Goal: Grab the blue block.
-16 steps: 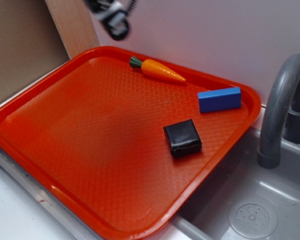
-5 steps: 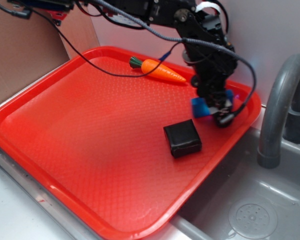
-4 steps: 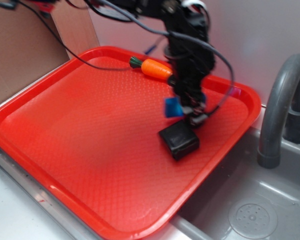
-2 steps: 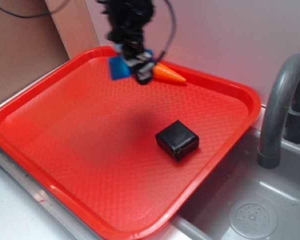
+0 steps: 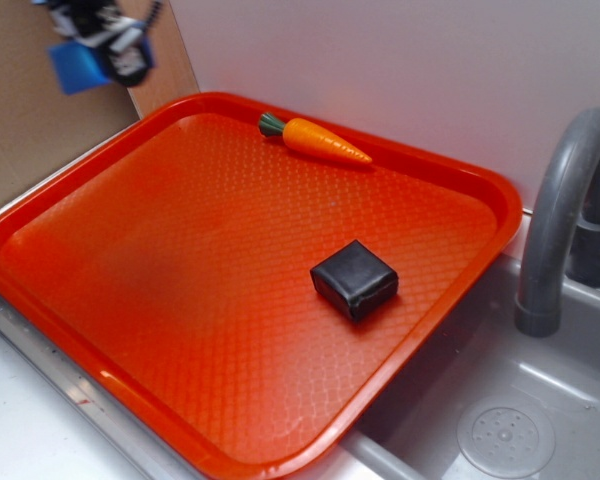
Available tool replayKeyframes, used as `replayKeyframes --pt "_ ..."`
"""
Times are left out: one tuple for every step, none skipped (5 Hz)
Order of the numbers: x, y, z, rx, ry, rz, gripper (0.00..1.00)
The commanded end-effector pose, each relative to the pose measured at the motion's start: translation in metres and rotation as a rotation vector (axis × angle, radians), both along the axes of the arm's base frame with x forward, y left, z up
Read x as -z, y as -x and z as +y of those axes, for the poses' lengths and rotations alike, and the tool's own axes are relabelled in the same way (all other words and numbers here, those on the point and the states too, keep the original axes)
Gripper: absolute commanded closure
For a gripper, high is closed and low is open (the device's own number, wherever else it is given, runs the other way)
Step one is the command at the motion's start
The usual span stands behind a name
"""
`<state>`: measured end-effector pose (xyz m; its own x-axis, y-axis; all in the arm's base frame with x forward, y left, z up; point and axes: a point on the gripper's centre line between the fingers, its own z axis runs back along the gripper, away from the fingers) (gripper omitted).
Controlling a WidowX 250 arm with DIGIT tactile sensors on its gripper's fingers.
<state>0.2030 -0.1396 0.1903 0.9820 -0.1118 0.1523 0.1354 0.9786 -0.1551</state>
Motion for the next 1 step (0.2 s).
replayKeyframes --pt "-0.0290 0.0301 0.0156 -0.075 -0.007 -0.066 1.00"
